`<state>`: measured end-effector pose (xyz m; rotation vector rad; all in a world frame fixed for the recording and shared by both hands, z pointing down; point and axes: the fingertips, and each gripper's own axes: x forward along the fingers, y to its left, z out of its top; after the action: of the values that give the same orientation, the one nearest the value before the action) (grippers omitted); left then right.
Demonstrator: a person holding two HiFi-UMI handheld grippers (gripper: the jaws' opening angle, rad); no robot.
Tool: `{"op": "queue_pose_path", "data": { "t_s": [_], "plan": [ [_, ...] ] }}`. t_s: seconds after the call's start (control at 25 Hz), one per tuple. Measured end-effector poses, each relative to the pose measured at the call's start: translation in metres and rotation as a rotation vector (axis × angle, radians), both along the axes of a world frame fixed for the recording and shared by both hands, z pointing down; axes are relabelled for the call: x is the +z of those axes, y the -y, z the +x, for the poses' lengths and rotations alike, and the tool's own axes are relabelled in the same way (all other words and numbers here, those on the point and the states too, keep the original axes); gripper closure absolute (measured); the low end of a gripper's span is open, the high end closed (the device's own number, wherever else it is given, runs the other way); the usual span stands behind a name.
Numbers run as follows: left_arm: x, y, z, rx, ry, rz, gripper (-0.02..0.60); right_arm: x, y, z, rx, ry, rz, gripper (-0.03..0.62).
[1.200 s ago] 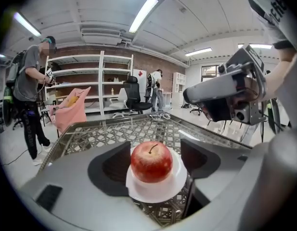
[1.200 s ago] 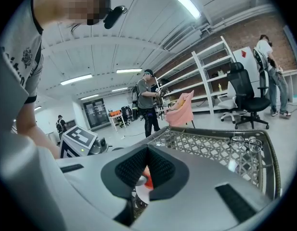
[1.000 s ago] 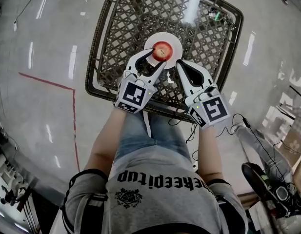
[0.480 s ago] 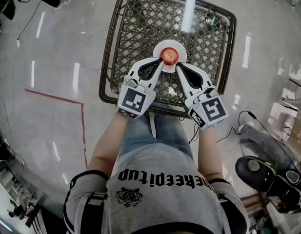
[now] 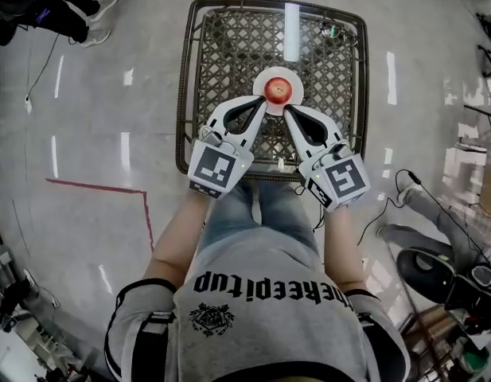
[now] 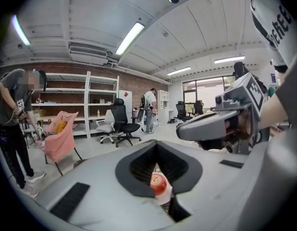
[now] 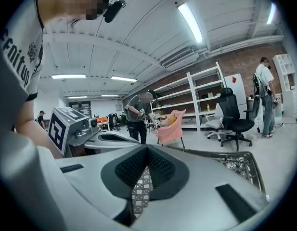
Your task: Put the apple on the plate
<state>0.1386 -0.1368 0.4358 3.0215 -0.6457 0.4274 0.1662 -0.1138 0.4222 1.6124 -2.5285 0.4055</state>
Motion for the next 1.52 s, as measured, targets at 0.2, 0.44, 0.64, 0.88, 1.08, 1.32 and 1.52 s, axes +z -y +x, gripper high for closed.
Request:
{"op": "queue_pose_path", "data": {
  "t_s": [0.2,0.44,0.64,0.88,1.08,1.32,1.52],
  "plan": [
    [-0.015,-0.009,-0.004,0.071,-0.024,0.023,0.566,-0.009,-0.006,-0.009,0.042,-0.012,0.027,0.589],
    [-0.03,-0.019,-0.016,0.163,-0.063,0.02,0.569,-0.018,-0.012,-0.022,0.1,-0.018,0.057,0.589],
    [-0.043,-0.032,-0.023,0.235,-0.075,0.038,0.568,-0.028,-0.023,-0.03,0.149,-0.037,0.08,0.589],
    [-0.062,-0.048,-0.03,0.314,-0.108,0.077,0.568,-0.041,-0.037,-0.038,0.203,-0.056,0.105,0.589],
    [-0.072,-0.056,-0.037,0.342,-0.124,0.096,0.568,-0.045,-0.045,-0.045,0.226,-0.068,0.118,0.589],
    [-0.072,-0.057,-0.046,0.365,-0.142,0.047,0.568,-0.047,-0.044,-0.052,0.24,-0.075,0.135,0.591],
    [-0.077,-0.061,-0.05,0.374,-0.148,0.041,0.566,-0.053,-0.048,-0.058,0.24,-0.087,0.142,0.591]
  ]
}}
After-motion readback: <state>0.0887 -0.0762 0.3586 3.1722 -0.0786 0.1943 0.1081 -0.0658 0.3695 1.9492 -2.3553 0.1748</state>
